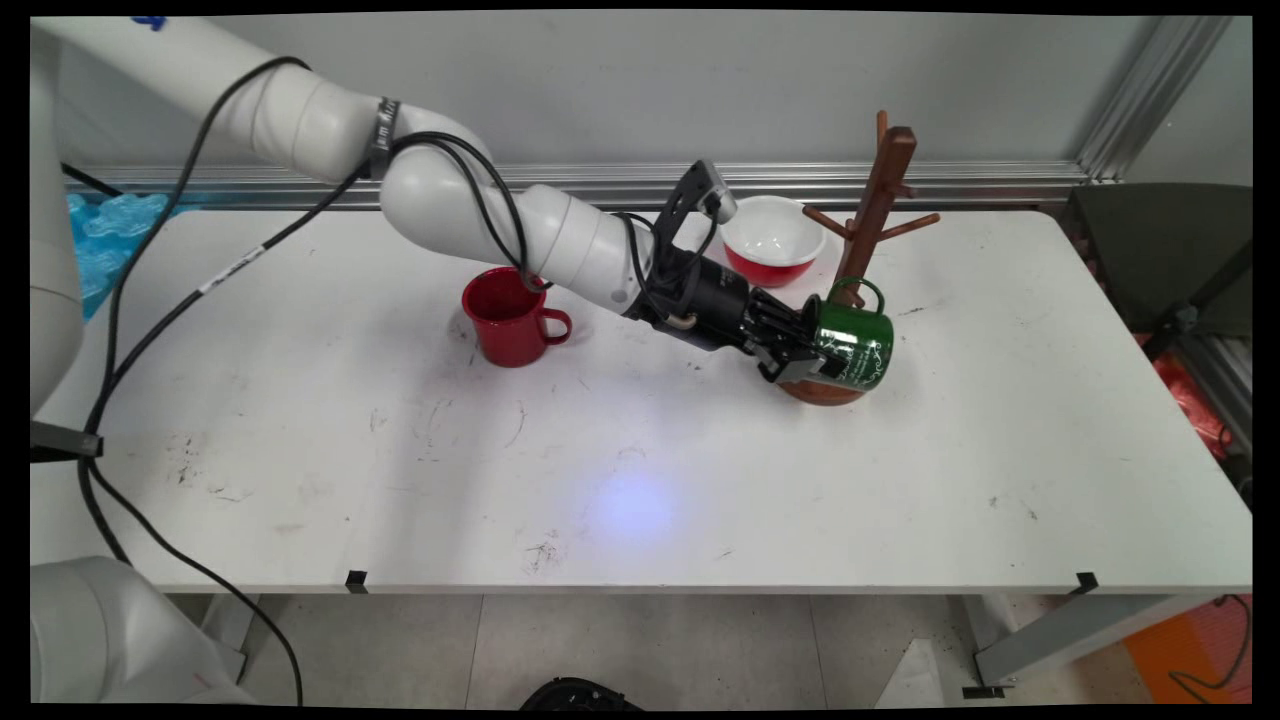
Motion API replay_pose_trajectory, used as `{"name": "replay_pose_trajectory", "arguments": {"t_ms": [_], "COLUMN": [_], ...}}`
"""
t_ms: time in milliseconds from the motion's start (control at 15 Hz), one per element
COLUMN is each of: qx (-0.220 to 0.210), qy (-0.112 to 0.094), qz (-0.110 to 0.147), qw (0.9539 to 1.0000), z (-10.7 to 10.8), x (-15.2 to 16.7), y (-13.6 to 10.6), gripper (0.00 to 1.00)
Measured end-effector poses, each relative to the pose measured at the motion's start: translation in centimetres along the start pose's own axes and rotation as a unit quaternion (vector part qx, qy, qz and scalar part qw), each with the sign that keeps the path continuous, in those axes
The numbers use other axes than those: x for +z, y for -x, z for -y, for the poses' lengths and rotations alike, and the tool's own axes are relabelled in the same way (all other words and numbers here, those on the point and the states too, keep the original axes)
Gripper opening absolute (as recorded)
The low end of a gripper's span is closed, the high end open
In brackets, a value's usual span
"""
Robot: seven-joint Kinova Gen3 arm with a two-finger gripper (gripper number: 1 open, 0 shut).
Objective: Place the picked object on the table
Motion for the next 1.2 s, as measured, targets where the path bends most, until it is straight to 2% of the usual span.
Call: {"name": "replay_pose_trajectory", "arguments": {"t_ms": [333,867,1067,1200], "qx": [-0.001,0.031,0.061,0.086], "qy": [-0.001,-0.020,-0.023,-0.023], "qz": [0.014,0.065,0.095,0.120], "qw": [0.9999,0.9972,0.9933,0.9887], "z": [-1.2,-1.5,-1.6,-1.6], "x": [-2.2,-8.5,-11.2,-12.9], "y": [-0.3,-1.3,-1.5,-1.3], "gripper": [0.00,0.00,0.00,0.00]}}
